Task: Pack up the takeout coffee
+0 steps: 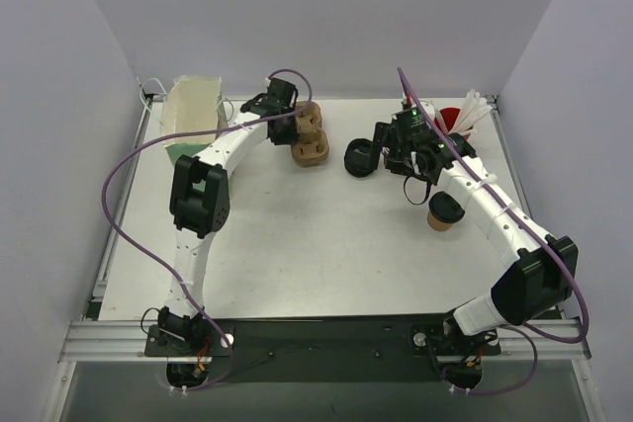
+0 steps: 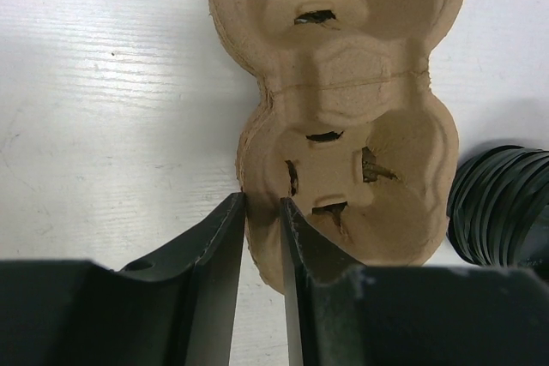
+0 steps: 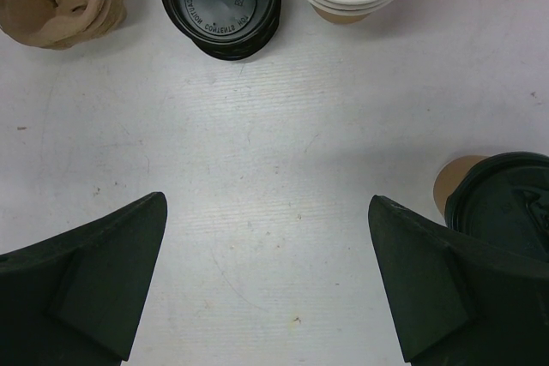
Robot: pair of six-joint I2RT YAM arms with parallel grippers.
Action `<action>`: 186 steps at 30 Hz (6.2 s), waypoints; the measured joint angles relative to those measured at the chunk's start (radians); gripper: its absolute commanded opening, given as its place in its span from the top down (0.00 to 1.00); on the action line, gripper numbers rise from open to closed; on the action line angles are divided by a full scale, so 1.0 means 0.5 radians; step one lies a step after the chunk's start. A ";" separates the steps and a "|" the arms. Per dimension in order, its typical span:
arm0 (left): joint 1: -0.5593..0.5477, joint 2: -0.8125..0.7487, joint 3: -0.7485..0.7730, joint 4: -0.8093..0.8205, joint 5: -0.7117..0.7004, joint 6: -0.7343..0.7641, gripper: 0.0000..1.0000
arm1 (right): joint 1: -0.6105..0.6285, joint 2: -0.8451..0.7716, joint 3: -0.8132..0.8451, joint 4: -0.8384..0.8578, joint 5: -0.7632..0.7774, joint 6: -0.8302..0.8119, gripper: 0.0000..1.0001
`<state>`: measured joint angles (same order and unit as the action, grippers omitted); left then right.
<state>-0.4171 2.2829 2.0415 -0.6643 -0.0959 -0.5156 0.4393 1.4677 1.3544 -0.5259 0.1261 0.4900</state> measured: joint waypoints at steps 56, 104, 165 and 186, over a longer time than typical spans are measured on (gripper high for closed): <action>0.089 -0.668 -0.983 0.416 0.377 -0.039 0.66 | 0.124 0.134 -0.034 0.021 0.002 0.005 0.03; -0.027 -0.047 -0.008 -0.135 -0.002 0.219 0.71 | 0.159 0.137 -0.005 0.019 0.031 0.005 0.03; -0.002 -0.048 -0.075 -0.069 0.012 0.211 0.72 | 0.163 0.171 -0.005 0.019 0.031 0.006 0.03; -0.014 -0.077 -0.130 -0.022 0.045 0.211 0.69 | 0.172 0.172 -0.005 0.019 0.031 0.007 0.03</action>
<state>-0.4240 2.2444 1.9766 -0.6754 -0.0734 -0.4099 0.5255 1.5536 1.3521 -0.5163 0.1417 0.4934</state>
